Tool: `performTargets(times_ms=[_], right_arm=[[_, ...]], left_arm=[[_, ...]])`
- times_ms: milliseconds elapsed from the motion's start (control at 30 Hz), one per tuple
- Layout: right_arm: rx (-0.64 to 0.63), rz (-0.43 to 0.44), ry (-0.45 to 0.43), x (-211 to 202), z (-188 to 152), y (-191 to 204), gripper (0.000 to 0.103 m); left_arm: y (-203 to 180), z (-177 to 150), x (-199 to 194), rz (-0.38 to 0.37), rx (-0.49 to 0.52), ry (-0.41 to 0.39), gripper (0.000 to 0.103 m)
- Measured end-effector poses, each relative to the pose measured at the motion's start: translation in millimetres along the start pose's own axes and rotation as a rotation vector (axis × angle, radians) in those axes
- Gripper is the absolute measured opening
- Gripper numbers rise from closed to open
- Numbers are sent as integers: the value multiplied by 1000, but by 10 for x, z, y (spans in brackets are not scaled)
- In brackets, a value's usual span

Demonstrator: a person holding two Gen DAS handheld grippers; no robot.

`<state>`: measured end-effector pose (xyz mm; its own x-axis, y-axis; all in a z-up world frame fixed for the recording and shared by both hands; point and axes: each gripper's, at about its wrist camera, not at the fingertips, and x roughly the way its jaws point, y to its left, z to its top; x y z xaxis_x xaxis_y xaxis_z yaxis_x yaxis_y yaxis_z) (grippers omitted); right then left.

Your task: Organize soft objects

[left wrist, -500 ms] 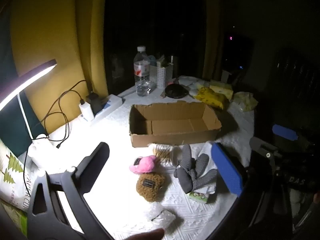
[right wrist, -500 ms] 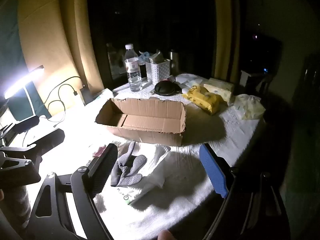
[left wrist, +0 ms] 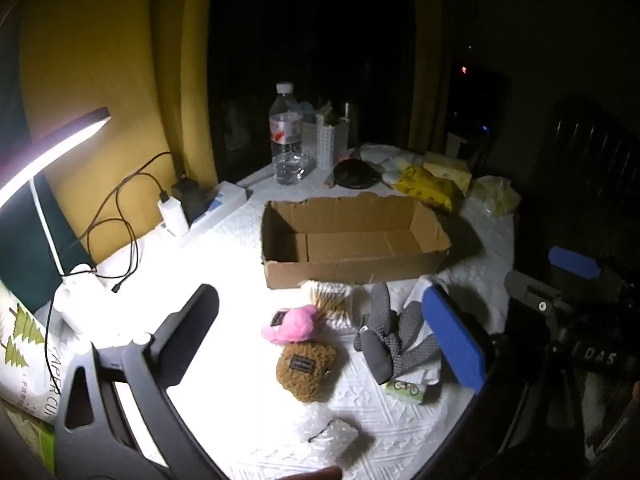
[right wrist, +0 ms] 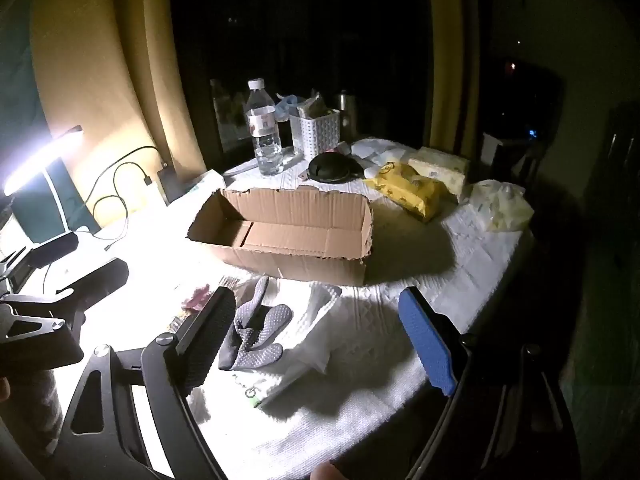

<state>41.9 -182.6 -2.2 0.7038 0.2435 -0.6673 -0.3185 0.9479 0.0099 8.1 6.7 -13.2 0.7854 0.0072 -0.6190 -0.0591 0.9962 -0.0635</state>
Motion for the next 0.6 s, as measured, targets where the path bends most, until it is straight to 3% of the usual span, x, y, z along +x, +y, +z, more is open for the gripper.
performTargets(times_ms=[600], right_arm=[[2, 9, 13, 113, -54, 25, 87]], left_arm=[[29, -11, 57, 9, -1, 16, 102]])
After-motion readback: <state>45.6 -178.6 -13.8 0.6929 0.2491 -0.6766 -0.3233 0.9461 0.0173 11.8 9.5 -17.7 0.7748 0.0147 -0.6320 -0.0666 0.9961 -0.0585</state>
